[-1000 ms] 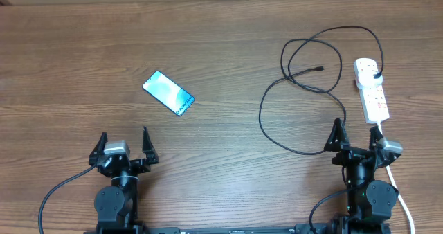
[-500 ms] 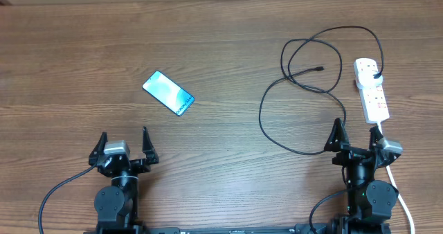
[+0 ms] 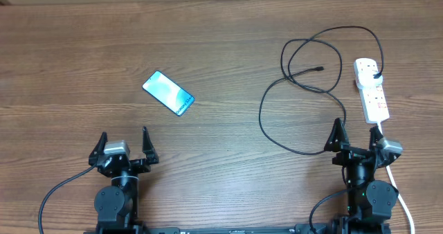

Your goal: Plug charger to phone and switch on socket

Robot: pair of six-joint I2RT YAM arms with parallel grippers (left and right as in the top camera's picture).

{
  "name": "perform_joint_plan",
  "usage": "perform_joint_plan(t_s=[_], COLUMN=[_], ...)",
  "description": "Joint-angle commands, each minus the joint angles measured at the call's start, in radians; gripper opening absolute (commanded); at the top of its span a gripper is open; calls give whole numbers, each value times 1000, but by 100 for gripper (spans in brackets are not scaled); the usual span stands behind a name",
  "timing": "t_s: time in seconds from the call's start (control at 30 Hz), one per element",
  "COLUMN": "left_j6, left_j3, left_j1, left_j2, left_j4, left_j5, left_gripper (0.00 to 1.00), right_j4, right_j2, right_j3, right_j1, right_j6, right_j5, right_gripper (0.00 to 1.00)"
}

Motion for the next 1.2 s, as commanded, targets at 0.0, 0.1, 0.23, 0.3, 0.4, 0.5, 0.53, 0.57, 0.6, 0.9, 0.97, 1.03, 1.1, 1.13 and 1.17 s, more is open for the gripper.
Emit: perform_joint_plan(t_s=[0.0, 0.1, 0.23, 0.3, 0.4, 0.5, 0.53, 0.57, 0.6, 0.9, 0.97, 1.03, 1.1, 1.13, 1.17], left_j6=[15, 15, 15, 15, 15, -1, -1, -1, -1, -84, -84, -84, -84, -84, -84], left_j3=[-7, -7, -7, -7, -7, -7, -7, -7, -7, 46, 69, 98, 134, 146, 161], left_j1=[12, 11, 11, 11, 12, 12, 11, 11, 11, 12, 12, 12, 12, 12, 12], left_j2=[-10, -10, -10, -10, -10, -10, -10, -10, -10, -9, -9, -9, -8, -8, -8], left_j4=[1, 1, 1, 1, 20, 24, 29, 39, 53, 161, 160, 149, 132, 127, 123], left_j5=[12, 9, 16, 16, 0, 72, 104, 127, 146, 186, 187, 186, 173, 165, 158], left_gripper=[100, 100, 100, 100, 100, 100, 100, 99, 100, 99, 99, 99, 100, 100, 99], right_j4=[7, 7, 7, 7, 7, 7, 7, 7, 7, 7, 7, 7, 7, 7, 7], right_j2=[-9, -9, -9, -9, -9, -9, -9, -9, -9, -9, -9, -9, -9, -9, -9], right_j3=[-11, -11, -11, -11, -11, -11, -11, -11, -11, -11, -11, -11, -11, -11, -11], right_j1=[-2, -2, -2, -2, -2, -2, -2, -2, -2, -2, -2, -2, -2, -2, -2], right_j6=[2, 2, 2, 2, 2, 2, 2, 2, 2, 2, 2, 2, 2, 2, 2], right_j5=[-6, -6, -6, -6, -6, -6, -6, -6, -6, -6, -6, -6, -6, -6, -6], right_gripper=[100, 100, 100, 100, 100, 100, 100, 100, 100, 100, 100, 100, 100, 100, 100])
